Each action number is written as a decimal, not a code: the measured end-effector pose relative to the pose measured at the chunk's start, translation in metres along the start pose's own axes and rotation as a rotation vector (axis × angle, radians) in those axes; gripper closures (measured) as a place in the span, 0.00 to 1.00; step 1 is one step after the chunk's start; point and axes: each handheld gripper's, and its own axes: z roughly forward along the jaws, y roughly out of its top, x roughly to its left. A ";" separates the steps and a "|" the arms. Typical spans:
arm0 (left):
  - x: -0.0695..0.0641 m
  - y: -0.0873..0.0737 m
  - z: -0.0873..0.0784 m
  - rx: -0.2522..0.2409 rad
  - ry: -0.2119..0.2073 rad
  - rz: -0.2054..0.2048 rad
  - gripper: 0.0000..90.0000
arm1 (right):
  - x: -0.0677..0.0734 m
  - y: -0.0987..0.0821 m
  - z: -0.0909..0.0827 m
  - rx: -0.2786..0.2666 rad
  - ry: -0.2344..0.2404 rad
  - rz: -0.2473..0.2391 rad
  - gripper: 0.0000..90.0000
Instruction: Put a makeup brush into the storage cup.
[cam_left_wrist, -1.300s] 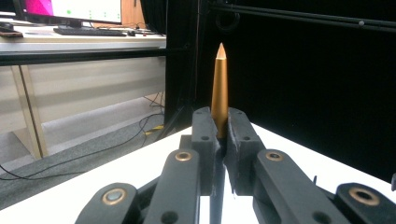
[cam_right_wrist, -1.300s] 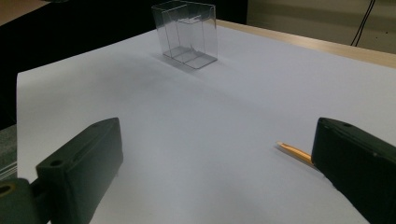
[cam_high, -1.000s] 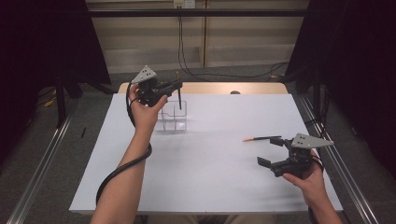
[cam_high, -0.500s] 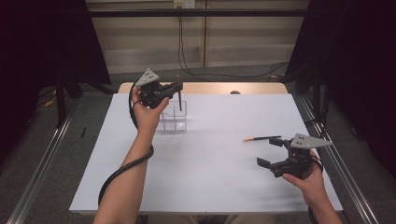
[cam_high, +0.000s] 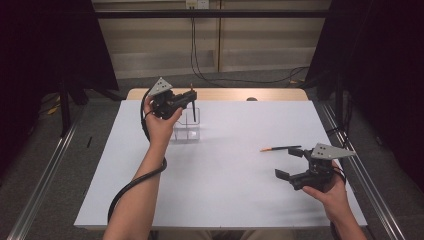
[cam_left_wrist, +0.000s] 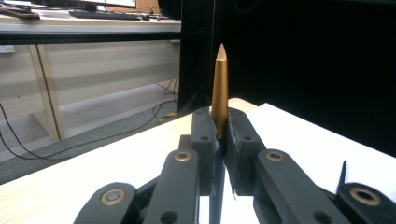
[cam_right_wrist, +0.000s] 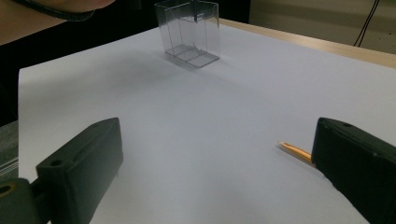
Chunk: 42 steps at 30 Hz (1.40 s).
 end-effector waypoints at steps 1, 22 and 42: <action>0.000 -0.001 0.000 0.001 0.002 -0.002 0.92 | 0.000 0.000 0.000 0.001 -0.002 -0.001 0.02; 0.001 -0.020 -0.003 0.014 0.011 -0.024 0.92 | 0.001 0.000 0.001 0.001 0.002 -0.005 0.02; 0.003 -0.017 -0.008 -0.008 0.007 -0.051 0.56 | 0.001 0.001 -0.001 -0.002 0.001 -0.006 0.02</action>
